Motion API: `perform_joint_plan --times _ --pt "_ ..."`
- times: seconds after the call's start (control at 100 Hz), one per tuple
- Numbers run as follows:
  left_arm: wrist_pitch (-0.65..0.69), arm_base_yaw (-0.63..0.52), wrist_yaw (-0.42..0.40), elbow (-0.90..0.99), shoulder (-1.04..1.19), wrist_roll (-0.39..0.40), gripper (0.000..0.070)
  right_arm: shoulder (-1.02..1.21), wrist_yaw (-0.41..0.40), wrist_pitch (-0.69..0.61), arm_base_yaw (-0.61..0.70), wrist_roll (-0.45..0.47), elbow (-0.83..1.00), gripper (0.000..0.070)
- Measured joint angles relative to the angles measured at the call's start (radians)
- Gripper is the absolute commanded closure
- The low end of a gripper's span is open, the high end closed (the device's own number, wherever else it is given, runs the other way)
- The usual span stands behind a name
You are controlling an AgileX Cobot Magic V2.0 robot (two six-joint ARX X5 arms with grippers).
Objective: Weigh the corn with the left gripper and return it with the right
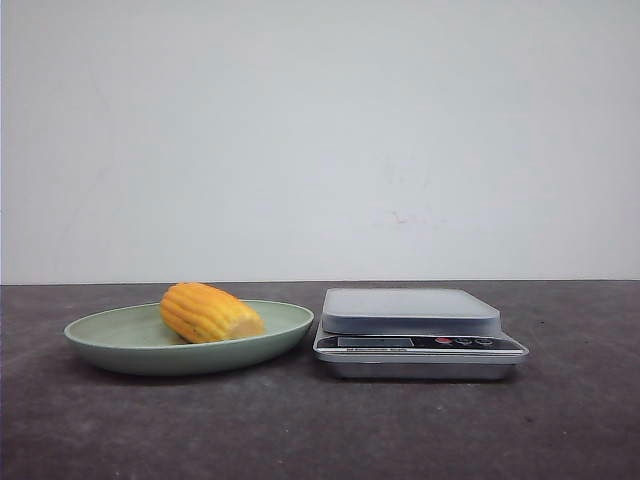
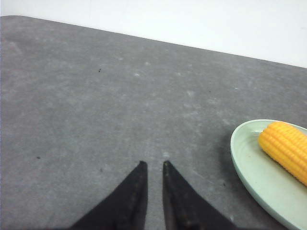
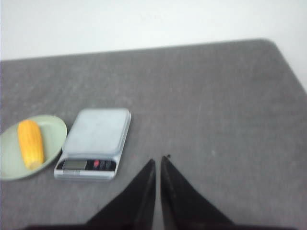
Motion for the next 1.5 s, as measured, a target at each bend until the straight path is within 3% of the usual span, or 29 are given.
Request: perform_joint_plan --times 0.19,0.47,0.84,1.5 --pt "0.000 0.000 0.000 0.000 0.000 0.000 0.0689 -0.026 -0.002 0.246 -0.017 -0.027 -0.078 0.0690" --pt "0.000 0.000 0.000 0.000 0.000 0.000 0.0689 -0.180 -0.003 0.743 -0.023 -0.045 -0.465 0.0690" --pt "0.000 0.000 0.000 0.000 0.000 0.000 0.0689 -0.282 -0.003 1.052 -0.023 -0.069 -0.885 0.0690" --pt "0.000 0.000 0.000 0.000 0.000 0.000 0.0689 -0.279 -0.002 1.110 -0.023 -0.140 -1.165 0.0690"
